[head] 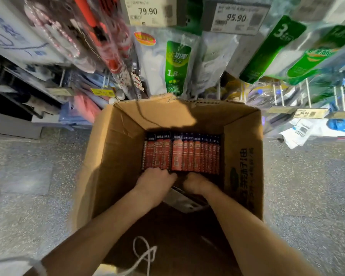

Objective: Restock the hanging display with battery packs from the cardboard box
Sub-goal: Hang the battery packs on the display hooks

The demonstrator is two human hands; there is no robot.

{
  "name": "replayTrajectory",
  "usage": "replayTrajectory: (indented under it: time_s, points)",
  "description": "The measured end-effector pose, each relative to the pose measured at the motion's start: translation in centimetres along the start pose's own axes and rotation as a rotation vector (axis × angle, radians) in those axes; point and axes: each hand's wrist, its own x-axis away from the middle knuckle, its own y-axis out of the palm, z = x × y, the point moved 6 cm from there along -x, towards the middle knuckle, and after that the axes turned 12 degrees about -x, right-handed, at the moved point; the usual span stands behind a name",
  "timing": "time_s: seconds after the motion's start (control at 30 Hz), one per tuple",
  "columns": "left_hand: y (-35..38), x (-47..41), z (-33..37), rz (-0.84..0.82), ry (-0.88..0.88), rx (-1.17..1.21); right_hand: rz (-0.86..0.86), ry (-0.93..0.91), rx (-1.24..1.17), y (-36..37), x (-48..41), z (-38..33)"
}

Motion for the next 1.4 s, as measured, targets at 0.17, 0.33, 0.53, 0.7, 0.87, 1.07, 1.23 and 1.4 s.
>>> replayTrajectory:
  time_s: [0.17, 0.33, 0.53, 0.7, 0.87, 1.07, 1.23, 1.4]
  points:
    - [-6.7, 8.2, -2.9, 0.154, 0.028, -0.058, -0.092, -0.244, -0.186, -1.1, 5.2, -4.0]
    - [-11.6, 15.8, -5.0, 0.42, 0.127, -0.073, -0.26, -0.313, -0.464, -2.3, 14.7, -5.5]
    - [-17.4, 23.0, -5.5, 0.851, 0.125, -0.037, -0.716, -0.405, -0.764, -0.9, 21.9, -5.2]
    - [-21.7, 25.7, -7.1, 1.105, 0.054, 0.097, -0.619, -0.513, -1.07, -2.5, 26.0, -5.0]
    - [-23.7, 26.2, -6.0, 1.353, -0.239, 0.651, -0.448, -0.722, -1.258, -5.5, 30.7, -6.5]
    - [-26.3, 22.3, 0.4, 0.817, -0.137, 1.998, -0.207, -0.922, -1.268, -10.1, 37.0, -7.0]
    - [-30.4, 21.1, 0.1, 0.828, -0.196, 1.934, 0.214, -1.02, -1.194, -15.2, 41.9, -6.7]
    - [-37.7, 22.5, -1.6, 0.942, -0.051, 1.785, 0.5, -1.212, -1.057, -20.1, 46.4, -8.5]
